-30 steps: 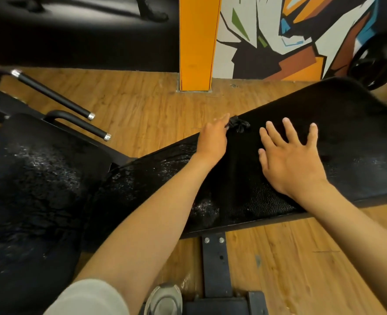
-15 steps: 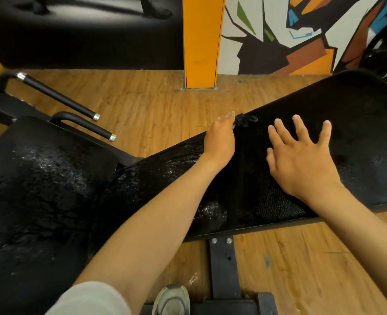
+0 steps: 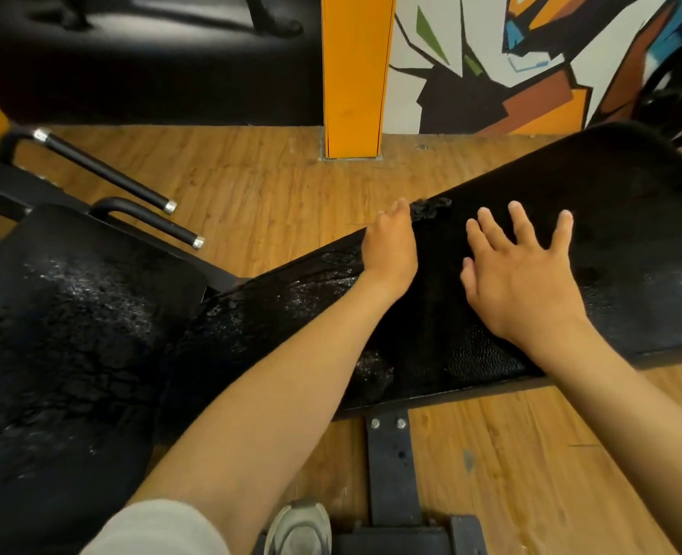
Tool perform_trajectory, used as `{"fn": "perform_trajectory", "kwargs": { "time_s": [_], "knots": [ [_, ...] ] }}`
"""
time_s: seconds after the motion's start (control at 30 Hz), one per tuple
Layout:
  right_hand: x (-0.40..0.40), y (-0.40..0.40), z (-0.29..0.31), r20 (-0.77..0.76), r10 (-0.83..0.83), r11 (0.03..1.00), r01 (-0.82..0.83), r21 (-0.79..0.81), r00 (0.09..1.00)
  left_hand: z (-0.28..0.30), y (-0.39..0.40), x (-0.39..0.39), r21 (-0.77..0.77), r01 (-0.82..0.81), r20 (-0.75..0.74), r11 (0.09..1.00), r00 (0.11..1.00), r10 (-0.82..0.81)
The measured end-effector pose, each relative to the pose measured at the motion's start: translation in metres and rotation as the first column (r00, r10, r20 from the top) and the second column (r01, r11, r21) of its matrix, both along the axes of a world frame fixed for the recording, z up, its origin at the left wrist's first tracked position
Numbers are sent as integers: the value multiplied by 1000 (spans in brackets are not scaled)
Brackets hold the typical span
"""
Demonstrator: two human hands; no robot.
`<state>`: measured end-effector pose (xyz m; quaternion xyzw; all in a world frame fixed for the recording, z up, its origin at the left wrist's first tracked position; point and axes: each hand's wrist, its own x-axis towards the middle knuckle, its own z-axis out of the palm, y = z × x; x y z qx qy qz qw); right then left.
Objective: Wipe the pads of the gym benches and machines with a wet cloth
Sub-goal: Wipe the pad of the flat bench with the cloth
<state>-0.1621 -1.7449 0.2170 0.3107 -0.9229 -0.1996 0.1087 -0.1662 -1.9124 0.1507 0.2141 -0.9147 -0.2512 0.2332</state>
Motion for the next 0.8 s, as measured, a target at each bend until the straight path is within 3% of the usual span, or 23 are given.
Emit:
{"fn": "perform_trajectory", "kwargs": {
  "time_s": [0.13, 0.27, 0.33, 0.57, 0.8],
  "knots": [
    [1, 0, 0, 8, -2, 1000, 2, -13, 1000, -7, 7, 14, -12, -15, -38, 1000, 999, 15],
    [2, 0, 1, 26, 4, 1000, -3, -24, 1000, -21, 48, 82, -2, 109, -114, 994, 988, -108],
    [1, 0, 1, 32, -1, 1000, 2, -18, 999, -22, 43, 78, -2, 83, -148, 997, 985, -83],
    [2, 0, 0, 11, 1, 1000, -1, -20, 1000, 0, 4, 3, 15, 26, -43, 1000, 999, -26],
    [4, 3, 8, 105, 70, 990, -56, -132, 992, -18, 69, 106, -44, 156, -72, 987, 985, -158]
  ]
}}
